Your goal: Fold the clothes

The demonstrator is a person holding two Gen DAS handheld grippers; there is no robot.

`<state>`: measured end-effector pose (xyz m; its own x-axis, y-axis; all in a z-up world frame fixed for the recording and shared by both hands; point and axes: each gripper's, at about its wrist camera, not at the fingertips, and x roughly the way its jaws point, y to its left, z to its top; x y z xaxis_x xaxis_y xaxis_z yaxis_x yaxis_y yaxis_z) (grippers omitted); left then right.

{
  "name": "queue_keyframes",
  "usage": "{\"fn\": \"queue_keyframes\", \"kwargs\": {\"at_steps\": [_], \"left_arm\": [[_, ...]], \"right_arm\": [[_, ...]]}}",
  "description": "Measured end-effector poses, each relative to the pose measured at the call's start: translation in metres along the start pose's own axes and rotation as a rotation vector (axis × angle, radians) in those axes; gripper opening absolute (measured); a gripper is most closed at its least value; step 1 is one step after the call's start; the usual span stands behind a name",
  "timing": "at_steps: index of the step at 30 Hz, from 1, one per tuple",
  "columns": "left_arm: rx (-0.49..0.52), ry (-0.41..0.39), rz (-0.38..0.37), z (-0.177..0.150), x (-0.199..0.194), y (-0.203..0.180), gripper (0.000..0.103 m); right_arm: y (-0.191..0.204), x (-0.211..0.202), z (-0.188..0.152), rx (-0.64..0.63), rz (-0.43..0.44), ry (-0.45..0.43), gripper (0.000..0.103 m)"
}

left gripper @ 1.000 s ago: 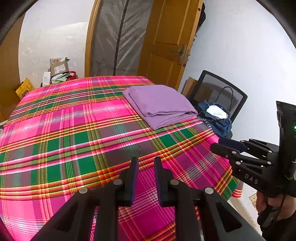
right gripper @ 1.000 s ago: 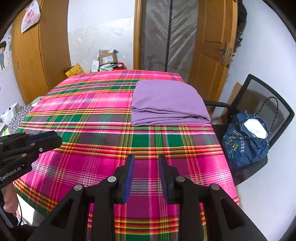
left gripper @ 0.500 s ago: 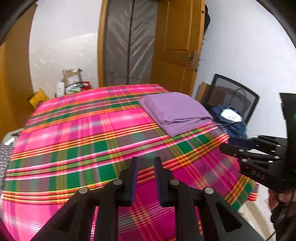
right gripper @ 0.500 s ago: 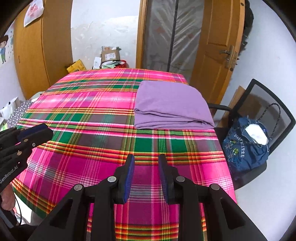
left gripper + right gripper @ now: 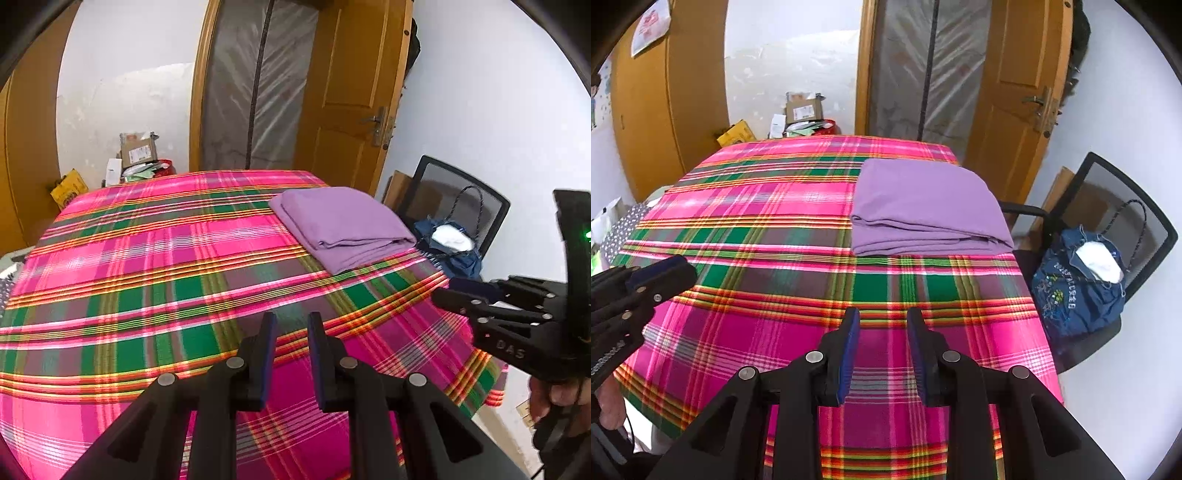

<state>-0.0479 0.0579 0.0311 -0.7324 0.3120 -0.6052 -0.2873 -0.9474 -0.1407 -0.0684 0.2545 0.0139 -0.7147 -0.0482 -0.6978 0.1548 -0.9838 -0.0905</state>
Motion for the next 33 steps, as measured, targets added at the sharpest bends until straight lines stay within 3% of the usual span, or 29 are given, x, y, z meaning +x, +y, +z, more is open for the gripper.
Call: {"fn": "queue_keyframes", "kwargs": {"at_steps": [7,12,23,33], "left_arm": [[-0.003,0.009,-0.014,-0.002,-0.003,0.001,0.018],[0.026,0.008,0.015,-0.001,-0.001,-0.008,0.018],[0.068,-0.034,0.011,0.001,-0.006,-0.019,0.018],[0.037,-0.035,0.009,-0.002,-0.004,-0.013,0.018]], "right_arm": [[0.004,-0.004,0.001,-0.008,0.007,-0.011,0.027],[-0.001,-0.003,-0.002,0.006,0.013,-0.013,0.027],[-0.011,0.006,-0.007,0.045,0.031,-0.017,0.027],[-0.007,0.009,-0.005,0.036,0.03,-0.014,0.027]]}}
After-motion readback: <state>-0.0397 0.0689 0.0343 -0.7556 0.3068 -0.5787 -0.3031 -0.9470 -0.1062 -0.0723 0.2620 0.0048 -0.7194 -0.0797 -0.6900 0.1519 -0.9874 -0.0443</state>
